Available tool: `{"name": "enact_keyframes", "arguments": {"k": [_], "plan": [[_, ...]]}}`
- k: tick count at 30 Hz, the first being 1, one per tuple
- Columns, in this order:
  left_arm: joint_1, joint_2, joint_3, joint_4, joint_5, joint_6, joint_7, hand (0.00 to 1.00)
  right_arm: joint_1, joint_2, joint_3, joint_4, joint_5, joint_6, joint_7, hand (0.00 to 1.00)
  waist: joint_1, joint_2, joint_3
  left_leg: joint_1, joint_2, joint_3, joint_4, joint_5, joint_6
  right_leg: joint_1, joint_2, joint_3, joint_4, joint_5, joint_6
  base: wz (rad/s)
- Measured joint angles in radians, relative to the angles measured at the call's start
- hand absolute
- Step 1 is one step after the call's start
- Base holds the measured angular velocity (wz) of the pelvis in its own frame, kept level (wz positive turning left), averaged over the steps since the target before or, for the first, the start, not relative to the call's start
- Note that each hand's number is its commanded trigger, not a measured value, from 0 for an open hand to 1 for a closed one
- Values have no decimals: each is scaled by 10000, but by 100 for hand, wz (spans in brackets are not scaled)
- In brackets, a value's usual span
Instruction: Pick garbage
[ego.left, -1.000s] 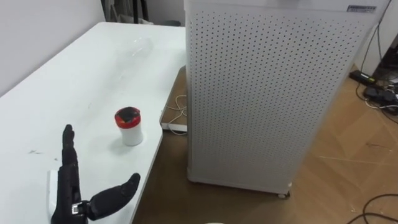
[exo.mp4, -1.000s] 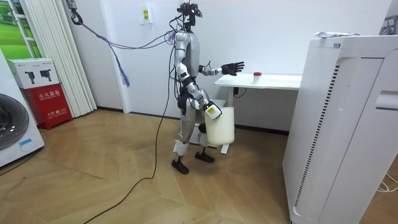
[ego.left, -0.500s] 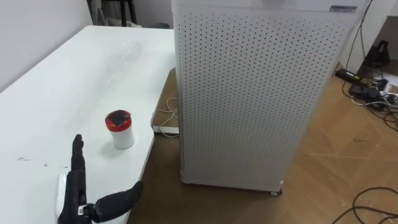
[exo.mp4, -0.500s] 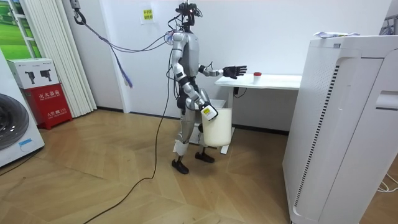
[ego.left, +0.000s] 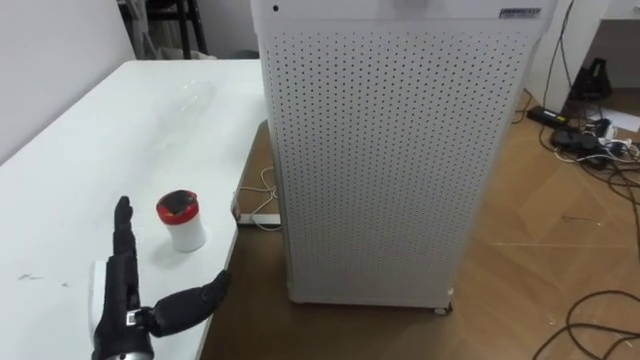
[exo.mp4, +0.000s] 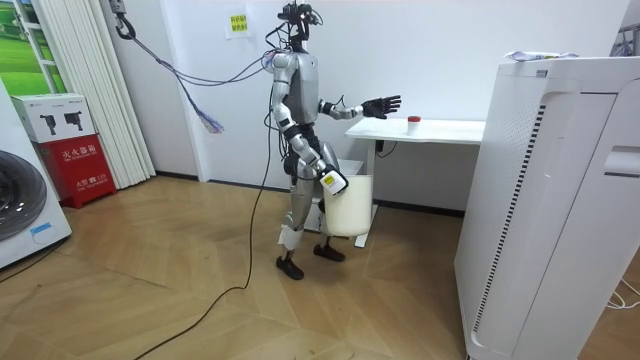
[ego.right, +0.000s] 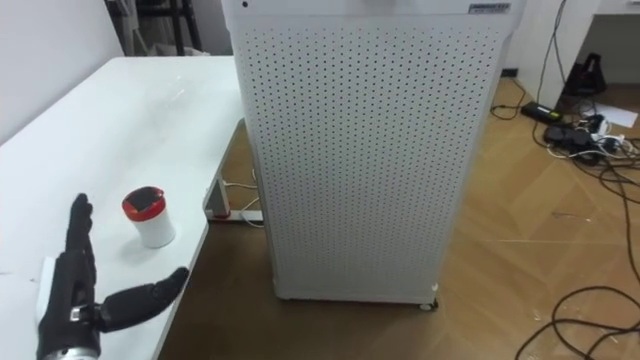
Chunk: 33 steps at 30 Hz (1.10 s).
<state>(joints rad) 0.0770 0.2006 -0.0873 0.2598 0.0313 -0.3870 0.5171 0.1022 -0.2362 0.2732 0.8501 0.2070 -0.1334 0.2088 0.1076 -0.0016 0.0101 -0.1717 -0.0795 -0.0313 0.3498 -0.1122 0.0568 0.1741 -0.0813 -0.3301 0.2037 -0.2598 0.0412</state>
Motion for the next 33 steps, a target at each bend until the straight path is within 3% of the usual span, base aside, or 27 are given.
{"name": "enact_keyframes", "arguments": {"k": [18, 23, 33], "plan": [[-98, 2, 76, 127, -516, 404, 102, 0, 167, 161, -9, -6, -153, 268, -127, 100, -264, -134, 39, 93, 20, 107, -56, 23, -7, 9, -35, 100, 10, 0, 1, -1], [-493, 2, 76, 646, -1176, 654, 112, 0, 186, 152, -16, -4, -164, 442, -123, 100, -318, -130, 40, 83, 34, 128, -59, 14, -4, 7, -9, 219, 16, 1, -1, -2], [-893, 2, 76, 1348, -1305, 763, 112, 0, 200, 156, -10, -26, -165, 494, -122, 100, -470, -86, 48, 85, 40, 151, -48, 24, 13, 5, 5, 320, 17, 12, -20, 0]]}}
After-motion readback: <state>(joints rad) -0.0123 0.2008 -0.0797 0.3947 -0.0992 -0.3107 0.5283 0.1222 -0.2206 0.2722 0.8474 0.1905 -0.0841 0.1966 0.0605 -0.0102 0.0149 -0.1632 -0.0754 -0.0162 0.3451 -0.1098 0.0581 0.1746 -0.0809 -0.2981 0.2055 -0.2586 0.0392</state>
